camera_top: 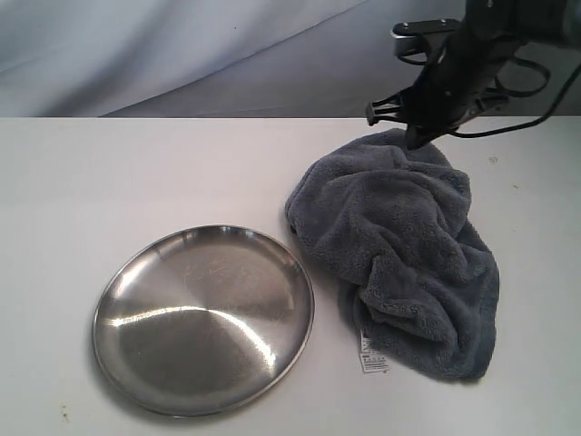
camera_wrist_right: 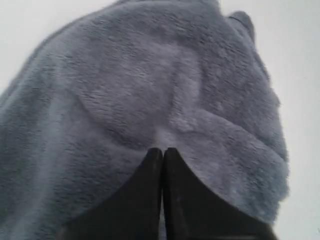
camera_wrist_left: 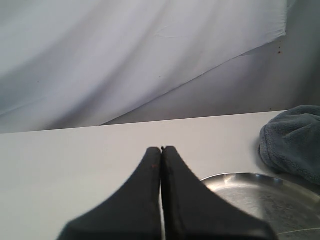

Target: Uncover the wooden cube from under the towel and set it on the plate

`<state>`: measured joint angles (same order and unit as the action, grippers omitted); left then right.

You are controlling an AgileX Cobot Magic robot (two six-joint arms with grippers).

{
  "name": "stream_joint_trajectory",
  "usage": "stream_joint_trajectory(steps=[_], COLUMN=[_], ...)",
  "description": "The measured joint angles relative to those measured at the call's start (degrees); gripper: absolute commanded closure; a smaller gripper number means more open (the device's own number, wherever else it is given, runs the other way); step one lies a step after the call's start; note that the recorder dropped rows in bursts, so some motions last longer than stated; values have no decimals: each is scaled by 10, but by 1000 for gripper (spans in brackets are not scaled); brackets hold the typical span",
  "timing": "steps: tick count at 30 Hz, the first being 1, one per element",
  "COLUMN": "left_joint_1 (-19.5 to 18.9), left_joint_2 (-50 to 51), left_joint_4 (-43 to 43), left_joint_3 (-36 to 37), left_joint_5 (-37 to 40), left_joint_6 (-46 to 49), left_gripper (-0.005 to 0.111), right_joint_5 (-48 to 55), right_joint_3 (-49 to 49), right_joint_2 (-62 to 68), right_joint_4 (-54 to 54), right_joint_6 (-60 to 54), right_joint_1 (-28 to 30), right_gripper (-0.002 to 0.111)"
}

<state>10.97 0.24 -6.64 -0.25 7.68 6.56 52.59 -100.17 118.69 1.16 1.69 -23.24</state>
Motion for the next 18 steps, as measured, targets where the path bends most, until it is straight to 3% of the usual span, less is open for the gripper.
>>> stream_joint_trajectory(steps=[18], left_joint_1=[0], left_joint_2=[0], left_joint_4=[0], left_joint_3=[0], left_joint_5=[0], left_joint_6=[0], left_gripper=[107], right_joint_5=[96], right_joint_3=[-16], right_joint_2=[12], right_joint_4=[2], right_joint_6=[-9], right_joint_1=[-156], right_gripper=[108])
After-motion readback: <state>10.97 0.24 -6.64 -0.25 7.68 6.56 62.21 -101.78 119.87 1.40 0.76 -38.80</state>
